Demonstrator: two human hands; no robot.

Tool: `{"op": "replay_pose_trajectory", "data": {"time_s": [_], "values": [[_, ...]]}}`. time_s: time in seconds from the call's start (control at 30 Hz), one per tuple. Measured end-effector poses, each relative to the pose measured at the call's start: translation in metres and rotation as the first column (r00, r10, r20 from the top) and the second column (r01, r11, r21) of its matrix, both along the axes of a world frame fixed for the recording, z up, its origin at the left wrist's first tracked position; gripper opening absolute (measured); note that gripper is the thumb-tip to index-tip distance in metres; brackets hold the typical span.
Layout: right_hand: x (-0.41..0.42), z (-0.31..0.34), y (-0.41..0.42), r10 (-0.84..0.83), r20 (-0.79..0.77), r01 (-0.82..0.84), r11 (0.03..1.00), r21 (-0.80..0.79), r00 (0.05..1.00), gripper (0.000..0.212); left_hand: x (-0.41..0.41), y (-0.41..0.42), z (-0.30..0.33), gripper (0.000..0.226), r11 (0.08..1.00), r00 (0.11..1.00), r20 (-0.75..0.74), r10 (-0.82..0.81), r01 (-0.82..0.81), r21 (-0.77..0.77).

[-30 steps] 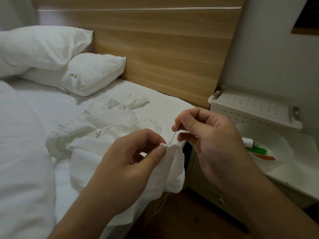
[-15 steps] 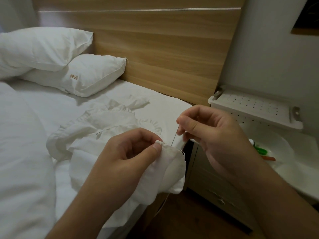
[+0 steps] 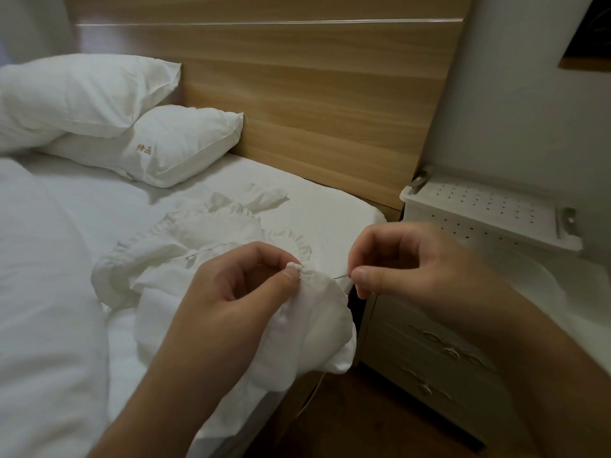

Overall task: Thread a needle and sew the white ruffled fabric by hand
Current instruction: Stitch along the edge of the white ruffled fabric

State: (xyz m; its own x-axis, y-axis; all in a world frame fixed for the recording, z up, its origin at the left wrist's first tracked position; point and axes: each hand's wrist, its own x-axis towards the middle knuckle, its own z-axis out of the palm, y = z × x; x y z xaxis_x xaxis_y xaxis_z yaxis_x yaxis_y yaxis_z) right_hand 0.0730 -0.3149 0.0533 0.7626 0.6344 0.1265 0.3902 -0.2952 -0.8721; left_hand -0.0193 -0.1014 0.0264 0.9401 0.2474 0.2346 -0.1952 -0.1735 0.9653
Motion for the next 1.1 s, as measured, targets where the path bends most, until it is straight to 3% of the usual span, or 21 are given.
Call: {"op": "replay_pose_trajectory", "data": {"time_s": [0.13, 0.27, 0.4, 0.57, 0.87, 1.1], "values": [[-0.002, 0.001, 0.003, 0.048, 0.107, -0.039, 0.996, -0.085, 0.993, 0.010, 0.000, 0.000, -0.001, 0.014, 1.000, 1.000, -0.008, -0.005, 0.005, -0.004], [-0.001, -0.004, 0.004, -0.004, 0.265, 0.039, 0.991, -0.125, 0.964, 0.018, 0.000, 0.000, -0.001, 0.013, 1.000, 1.000, -0.002, -0.023, 0.023, 0.002], [0.002, -0.010, 0.006, -0.096, 0.523, 0.179, 0.978, -0.110, 0.847, 0.021, -0.001, 0.000, -0.001, 0.015, 0.999, 0.999, 0.000, -0.035, 0.035, 0.013], [-0.001, -0.012, 0.007, -0.020, 0.697, 0.200, 0.963, -0.179, 0.717, 0.003, -0.001, 0.001, 0.000, 0.013, 0.998, 0.998, 0.007, -0.067, 0.067, -0.009], [-0.002, -0.018, 0.014, -0.082, 0.824, 0.373, 0.914, -0.162, 0.560, 0.008, -0.004, -0.001, 0.003, 0.014, 0.996, 0.996, 0.004, -0.084, 0.084, -0.031], [-0.004, -0.019, 0.018, -0.197, 0.776, 0.447, 0.886, -0.120, 0.599, 0.007, -0.003, 0.001, -0.001, 0.018, 0.992, 0.994, -0.008, -0.107, 0.106, -0.073]]}}
